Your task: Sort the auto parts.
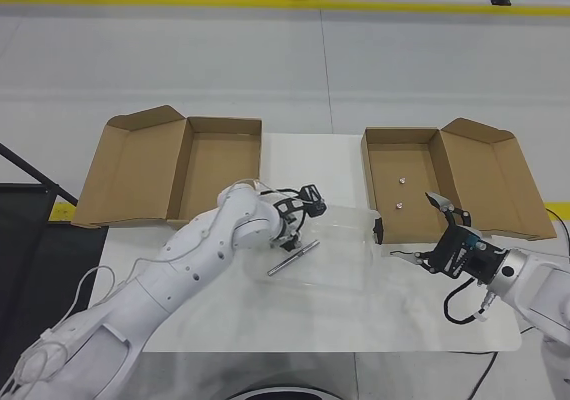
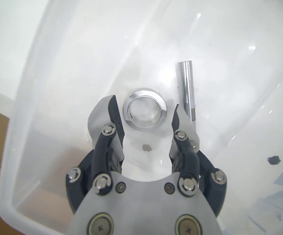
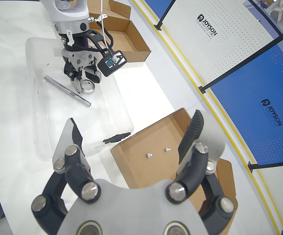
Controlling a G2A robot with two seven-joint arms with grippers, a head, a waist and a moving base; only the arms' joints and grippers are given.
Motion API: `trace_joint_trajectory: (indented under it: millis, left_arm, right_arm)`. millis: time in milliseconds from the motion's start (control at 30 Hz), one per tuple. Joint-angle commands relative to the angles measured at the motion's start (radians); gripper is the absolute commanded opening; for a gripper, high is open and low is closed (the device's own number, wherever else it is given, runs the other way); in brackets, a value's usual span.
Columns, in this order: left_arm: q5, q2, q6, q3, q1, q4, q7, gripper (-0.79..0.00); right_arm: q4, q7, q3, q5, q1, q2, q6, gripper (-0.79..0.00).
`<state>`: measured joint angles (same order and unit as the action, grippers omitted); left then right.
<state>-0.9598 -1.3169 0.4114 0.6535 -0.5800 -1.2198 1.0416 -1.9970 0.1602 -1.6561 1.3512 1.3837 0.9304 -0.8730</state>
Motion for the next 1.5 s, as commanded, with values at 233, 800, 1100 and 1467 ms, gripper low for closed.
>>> trace_joint_trajectory:
  millis: [233,800,1100,1467]
  left_arm:
    - [-0.029,-0.008,-0.019,-0.003,-0.007,0.011,-0.016,-0.345]
    - [0.017,0.018,0.039,0.094,-0.068,-0.126,-0.043,-0.785]
    - [-0.001,0.105,0.020,0.382,-0.264,-0.452,-0.033,-0.785]
    - [0.012,0.136,-0.005,0.544,-0.384,-0.565,-0.089,-0.785]
  right_arm:
    - [0.000,0.000,0.000,0.000,0.000,0.000,0.000,0.000]
    - [0.000,0.000,0.000,0.000,0.000,0.000,0.000,0.000]
    - [0.000,0.000,0.000,0.000,0.000,0.000,0.000,0.000]
    - [0.000,0.000,0.000,0.000,0.000,0.000,0.000,0.000]
